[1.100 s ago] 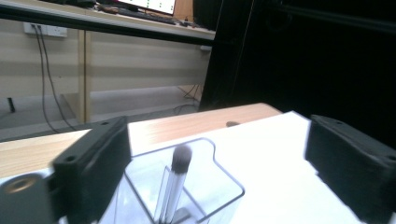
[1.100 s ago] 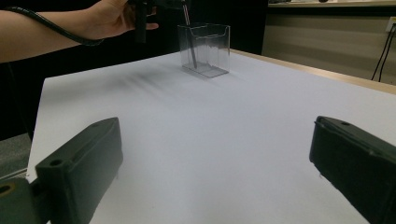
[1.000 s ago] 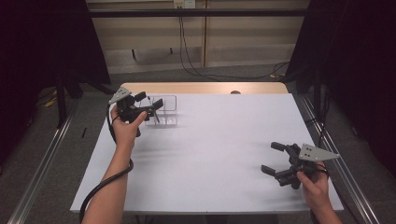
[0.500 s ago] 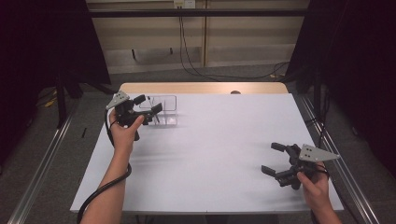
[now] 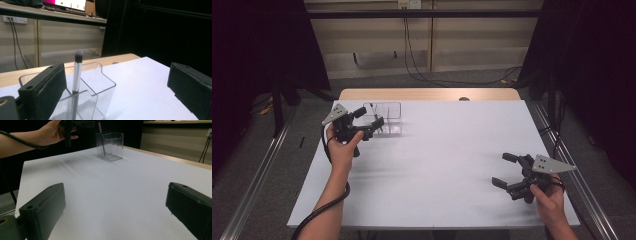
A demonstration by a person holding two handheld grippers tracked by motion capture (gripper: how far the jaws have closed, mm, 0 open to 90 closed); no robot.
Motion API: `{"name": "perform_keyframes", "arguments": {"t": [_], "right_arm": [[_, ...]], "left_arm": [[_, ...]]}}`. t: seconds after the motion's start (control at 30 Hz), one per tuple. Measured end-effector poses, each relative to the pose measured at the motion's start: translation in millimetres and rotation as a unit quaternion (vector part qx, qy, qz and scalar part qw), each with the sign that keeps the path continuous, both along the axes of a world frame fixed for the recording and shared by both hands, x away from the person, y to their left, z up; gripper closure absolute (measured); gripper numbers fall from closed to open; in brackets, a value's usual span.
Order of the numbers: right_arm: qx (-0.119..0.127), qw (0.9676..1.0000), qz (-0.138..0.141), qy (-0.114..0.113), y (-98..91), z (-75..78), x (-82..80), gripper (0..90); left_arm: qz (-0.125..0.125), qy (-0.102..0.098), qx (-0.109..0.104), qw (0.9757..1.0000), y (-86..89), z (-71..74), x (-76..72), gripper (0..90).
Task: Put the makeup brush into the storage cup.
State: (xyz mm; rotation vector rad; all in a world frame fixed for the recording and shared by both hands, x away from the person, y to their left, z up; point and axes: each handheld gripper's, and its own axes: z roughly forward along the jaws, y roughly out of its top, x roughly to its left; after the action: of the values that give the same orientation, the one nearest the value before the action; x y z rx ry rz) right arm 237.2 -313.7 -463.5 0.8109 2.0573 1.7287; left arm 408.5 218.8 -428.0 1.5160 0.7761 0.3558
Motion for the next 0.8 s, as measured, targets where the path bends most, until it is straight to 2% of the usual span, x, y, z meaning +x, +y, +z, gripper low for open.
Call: {"name": "perform_keyframes", "arguments": {"t": [0.17, 0.53, 0.8], "right_arm": [[0.0, 1.0, 0.0, 0.0, 0.0, 0.0, -0.1, 2.1], [0.001, 1.0, 0.0, -0.001, 0.3, -0.1, 0.0, 2.1], [0.0, 1.0, 0.0, -0.001, 0.6, 0.4, -0.4, 2.1]], "left_arm": [[-0.007, -0.006, 0.003, 1.0, 2.5, -2.7, -7.1, 2.1], [-0.021, -0.004, 0.0, 0.9998, 7.3, -12.2, -21.2, 1.6], [-0.031, -0.012, -0.001, 0.9994, 8.9, -11.8, -29.1, 1.6]]}}
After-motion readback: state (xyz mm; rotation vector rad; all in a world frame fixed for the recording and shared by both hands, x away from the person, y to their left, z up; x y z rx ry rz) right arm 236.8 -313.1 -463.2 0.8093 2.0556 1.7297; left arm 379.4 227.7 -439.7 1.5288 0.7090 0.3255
